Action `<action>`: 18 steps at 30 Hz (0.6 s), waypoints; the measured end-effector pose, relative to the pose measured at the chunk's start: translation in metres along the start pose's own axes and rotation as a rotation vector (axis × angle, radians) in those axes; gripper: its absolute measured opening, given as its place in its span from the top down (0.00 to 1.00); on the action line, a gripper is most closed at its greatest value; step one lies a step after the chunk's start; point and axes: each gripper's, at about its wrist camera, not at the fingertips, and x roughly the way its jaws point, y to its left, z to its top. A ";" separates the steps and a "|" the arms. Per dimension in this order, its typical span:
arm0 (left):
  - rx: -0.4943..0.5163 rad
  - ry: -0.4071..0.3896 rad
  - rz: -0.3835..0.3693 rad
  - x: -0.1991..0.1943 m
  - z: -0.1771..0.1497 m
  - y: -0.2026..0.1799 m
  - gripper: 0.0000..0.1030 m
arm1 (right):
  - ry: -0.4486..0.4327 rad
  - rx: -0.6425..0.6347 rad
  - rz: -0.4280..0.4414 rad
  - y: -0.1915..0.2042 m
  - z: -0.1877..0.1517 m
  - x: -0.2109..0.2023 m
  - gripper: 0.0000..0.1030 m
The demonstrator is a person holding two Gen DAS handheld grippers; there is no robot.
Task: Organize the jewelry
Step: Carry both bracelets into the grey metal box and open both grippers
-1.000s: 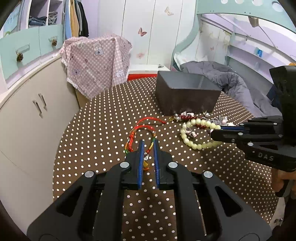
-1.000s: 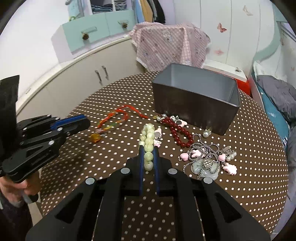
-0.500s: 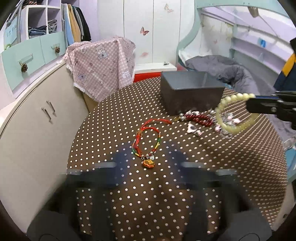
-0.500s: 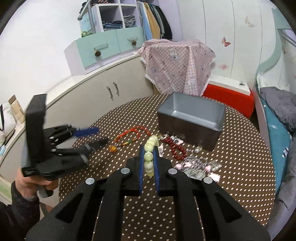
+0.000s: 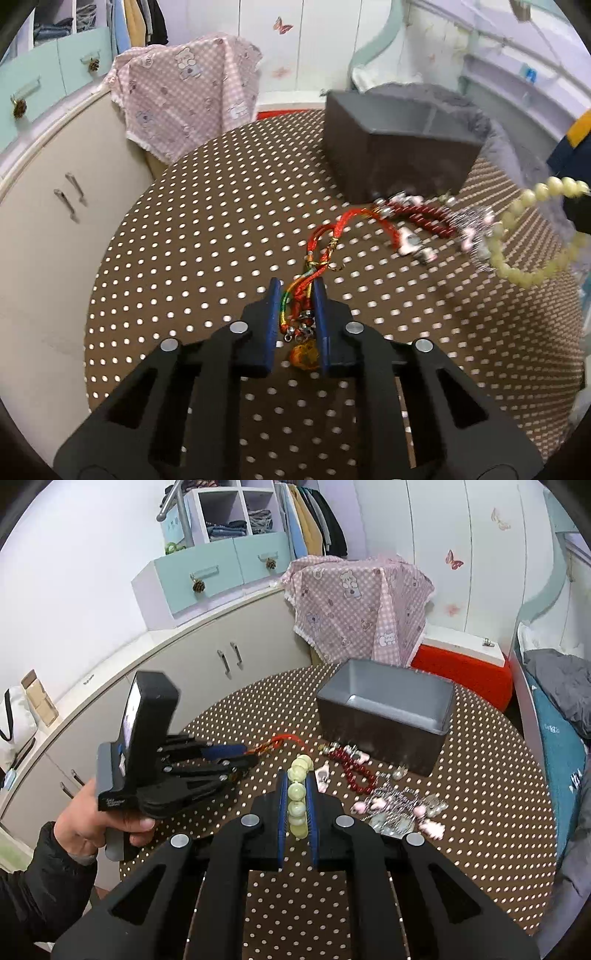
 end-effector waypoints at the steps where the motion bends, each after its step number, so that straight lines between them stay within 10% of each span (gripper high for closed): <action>1: -0.021 -0.017 -0.025 -0.007 0.002 0.002 0.83 | -0.006 -0.002 -0.003 -0.001 0.002 -0.002 0.92; 12: 0.000 -0.199 -0.147 -0.071 0.080 -0.025 0.83 | -0.114 0.004 -0.045 -0.033 0.073 -0.030 0.92; 18: -0.008 -0.148 -0.178 -0.035 0.132 -0.049 0.76 | -0.067 0.055 -0.068 -0.066 0.101 0.003 0.92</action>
